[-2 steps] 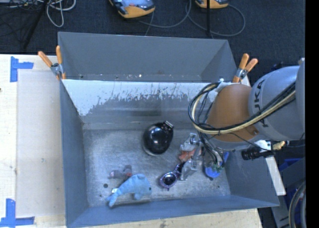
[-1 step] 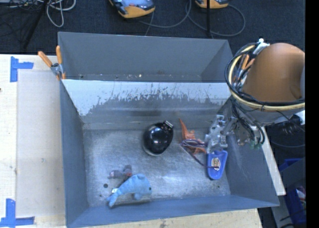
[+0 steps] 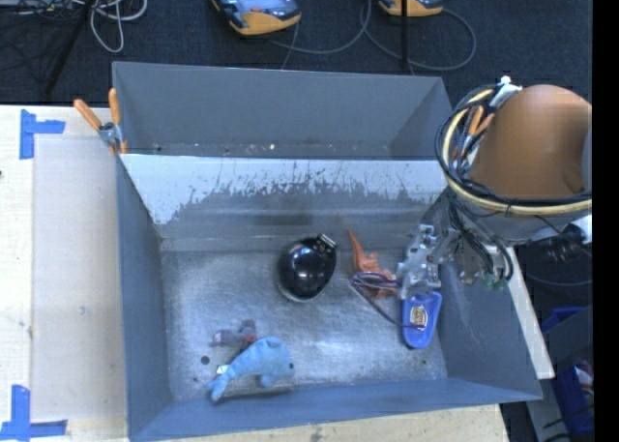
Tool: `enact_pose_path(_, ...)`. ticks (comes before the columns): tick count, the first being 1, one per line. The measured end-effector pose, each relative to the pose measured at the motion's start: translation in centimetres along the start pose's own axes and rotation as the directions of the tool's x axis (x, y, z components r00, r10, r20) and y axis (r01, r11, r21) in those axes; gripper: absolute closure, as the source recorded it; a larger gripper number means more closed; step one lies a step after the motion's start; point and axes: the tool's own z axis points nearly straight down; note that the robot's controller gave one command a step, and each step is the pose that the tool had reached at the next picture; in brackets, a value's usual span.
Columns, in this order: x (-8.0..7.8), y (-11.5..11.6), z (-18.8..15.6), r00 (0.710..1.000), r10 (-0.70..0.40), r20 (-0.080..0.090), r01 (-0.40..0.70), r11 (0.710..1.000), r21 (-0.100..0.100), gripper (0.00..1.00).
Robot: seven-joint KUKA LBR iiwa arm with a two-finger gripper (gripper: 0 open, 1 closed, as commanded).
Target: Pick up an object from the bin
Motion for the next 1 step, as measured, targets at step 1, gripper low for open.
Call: enact_pose_path(1, -1.21, 0.24, 9.51, 0.998, -0.069, -0.004, 0.069, 0.998, 0.000, 0.00)
